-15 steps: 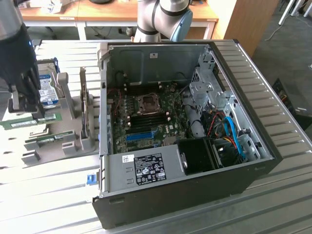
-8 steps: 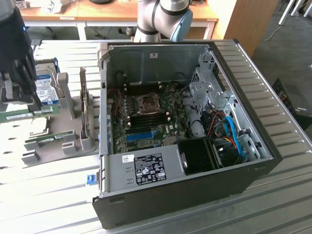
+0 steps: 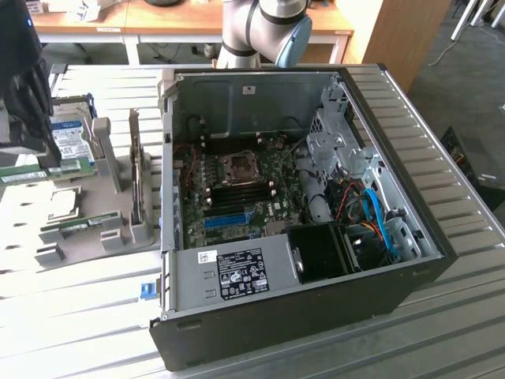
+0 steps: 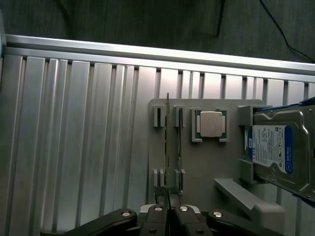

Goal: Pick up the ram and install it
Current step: 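Pick up the ram and move it above insertion slot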

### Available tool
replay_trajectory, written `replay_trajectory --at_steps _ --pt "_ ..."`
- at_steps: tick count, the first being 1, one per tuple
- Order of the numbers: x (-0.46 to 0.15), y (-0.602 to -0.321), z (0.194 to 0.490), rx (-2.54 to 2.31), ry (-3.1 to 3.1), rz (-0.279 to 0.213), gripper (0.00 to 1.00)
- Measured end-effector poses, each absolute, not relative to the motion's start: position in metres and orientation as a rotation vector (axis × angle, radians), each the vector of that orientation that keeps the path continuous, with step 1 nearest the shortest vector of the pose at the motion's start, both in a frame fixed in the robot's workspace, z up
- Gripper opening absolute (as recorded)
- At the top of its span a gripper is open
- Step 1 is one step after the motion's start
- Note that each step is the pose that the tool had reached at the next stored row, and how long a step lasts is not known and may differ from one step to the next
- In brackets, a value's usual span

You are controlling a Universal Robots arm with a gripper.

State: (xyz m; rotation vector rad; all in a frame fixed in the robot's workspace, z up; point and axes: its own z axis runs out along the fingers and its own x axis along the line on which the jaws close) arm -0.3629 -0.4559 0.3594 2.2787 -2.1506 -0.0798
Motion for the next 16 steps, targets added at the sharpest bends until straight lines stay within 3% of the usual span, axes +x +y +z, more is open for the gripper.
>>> replay_trajectory --at_steps 16 --pt "-0.363 -0.456 0.395 2.279 -2.151 -0.08 0.11"
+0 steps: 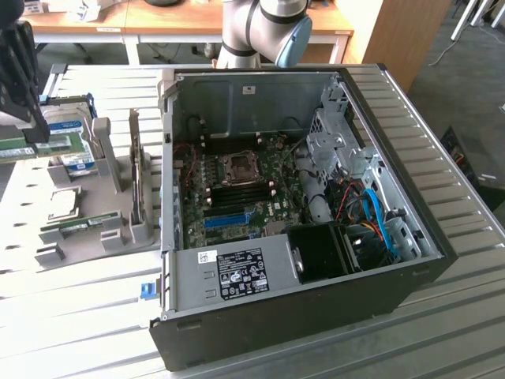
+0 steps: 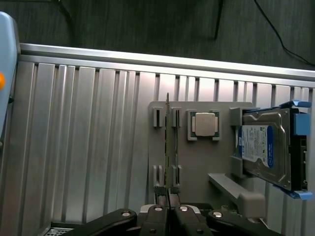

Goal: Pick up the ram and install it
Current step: 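Pick up the ram and move it above insertion slot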

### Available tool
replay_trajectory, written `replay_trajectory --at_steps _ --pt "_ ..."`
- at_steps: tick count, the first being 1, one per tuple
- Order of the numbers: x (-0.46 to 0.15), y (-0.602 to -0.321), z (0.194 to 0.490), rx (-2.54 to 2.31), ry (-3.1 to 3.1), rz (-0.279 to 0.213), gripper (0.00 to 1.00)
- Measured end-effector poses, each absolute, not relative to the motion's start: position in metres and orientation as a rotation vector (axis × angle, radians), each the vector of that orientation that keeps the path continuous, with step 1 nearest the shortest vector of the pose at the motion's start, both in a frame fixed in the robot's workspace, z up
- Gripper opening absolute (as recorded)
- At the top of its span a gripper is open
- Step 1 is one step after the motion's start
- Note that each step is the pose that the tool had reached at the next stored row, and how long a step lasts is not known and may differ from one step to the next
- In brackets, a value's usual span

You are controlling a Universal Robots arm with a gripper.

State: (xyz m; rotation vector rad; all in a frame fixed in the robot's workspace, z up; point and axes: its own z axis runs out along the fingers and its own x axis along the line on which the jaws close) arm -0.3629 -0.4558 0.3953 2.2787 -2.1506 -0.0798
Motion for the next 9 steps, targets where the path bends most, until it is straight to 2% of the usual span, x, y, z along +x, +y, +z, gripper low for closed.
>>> replay_trajectory --at_steps 9 --pt "-0.3629 -0.4558 0.4029 2.279 -2.151 -0.08 0.11"
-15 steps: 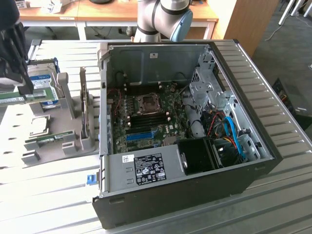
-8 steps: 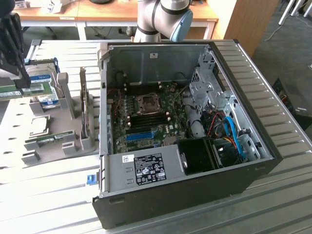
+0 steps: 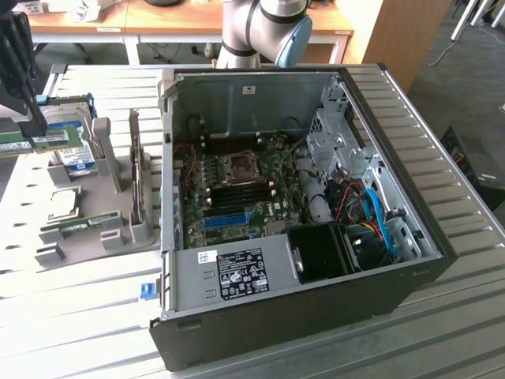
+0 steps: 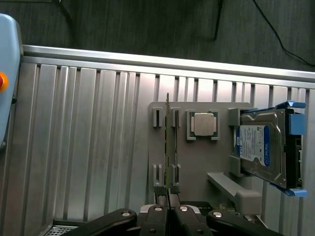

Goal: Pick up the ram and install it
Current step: 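Pick up the ram and move it above insertion slot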

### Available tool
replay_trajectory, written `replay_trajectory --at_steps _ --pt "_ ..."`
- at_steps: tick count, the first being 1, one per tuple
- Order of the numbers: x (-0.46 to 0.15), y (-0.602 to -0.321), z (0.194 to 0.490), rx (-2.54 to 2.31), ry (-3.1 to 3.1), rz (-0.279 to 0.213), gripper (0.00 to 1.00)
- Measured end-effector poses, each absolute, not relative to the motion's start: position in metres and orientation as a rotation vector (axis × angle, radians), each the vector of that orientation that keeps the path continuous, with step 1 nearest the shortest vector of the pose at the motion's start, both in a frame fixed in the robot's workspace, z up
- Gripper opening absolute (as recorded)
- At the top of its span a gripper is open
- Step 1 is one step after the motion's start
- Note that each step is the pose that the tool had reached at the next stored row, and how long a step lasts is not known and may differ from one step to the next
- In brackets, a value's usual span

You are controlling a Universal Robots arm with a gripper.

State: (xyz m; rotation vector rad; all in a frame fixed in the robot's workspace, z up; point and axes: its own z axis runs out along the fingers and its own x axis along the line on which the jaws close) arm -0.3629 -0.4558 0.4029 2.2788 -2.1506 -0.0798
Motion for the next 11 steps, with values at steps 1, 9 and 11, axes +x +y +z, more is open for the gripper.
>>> replay_trajectory --at_steps 1,9,11 --pt "-0.3629 -0.4558 0.4029 2.279 -2.151 -0.08 0.11" --pt "-0.3594 -0.4559 0.4029 2.279 -2.15 -0.08 0.11" --pt "-0.3568 -0.4558 0.4029 2.279 -2.151 -0.08 0.11"
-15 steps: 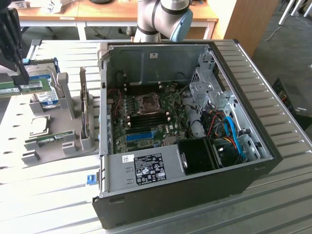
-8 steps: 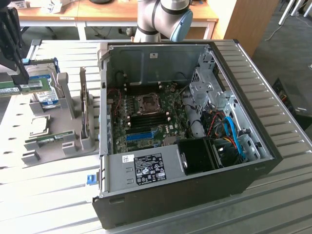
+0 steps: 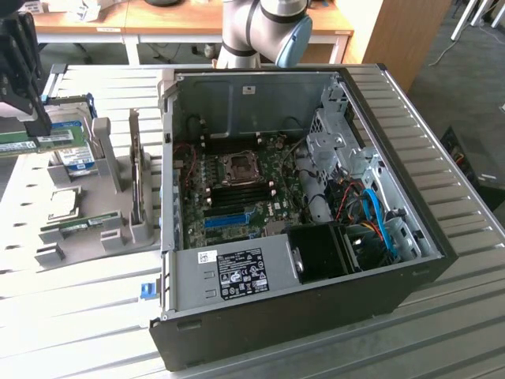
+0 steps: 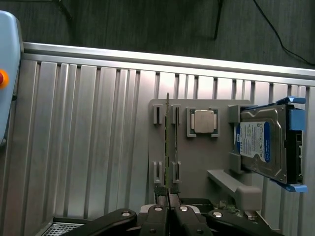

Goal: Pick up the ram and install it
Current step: 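Pick up the ram and move it above insertion slot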

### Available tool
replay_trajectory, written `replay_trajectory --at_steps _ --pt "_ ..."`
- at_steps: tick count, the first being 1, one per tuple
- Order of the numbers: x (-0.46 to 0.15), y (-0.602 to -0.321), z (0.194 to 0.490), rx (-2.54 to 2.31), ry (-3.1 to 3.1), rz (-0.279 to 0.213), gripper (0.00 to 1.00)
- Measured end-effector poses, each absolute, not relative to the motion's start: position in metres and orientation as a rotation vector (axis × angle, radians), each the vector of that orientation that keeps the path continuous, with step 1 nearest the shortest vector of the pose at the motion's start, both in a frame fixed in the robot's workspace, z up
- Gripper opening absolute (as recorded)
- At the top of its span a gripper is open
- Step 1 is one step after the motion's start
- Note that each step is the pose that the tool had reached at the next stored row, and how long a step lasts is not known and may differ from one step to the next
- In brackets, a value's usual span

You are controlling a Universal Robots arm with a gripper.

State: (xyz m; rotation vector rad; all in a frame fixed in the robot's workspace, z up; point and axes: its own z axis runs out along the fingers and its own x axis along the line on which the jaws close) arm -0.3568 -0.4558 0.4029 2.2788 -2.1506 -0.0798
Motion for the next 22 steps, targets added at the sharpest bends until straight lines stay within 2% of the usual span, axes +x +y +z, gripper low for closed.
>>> replay_trajectory --at_steps 22 --pt "-0.302 -0.456 0.403 2.279 -2.151 -0.08 0.11"
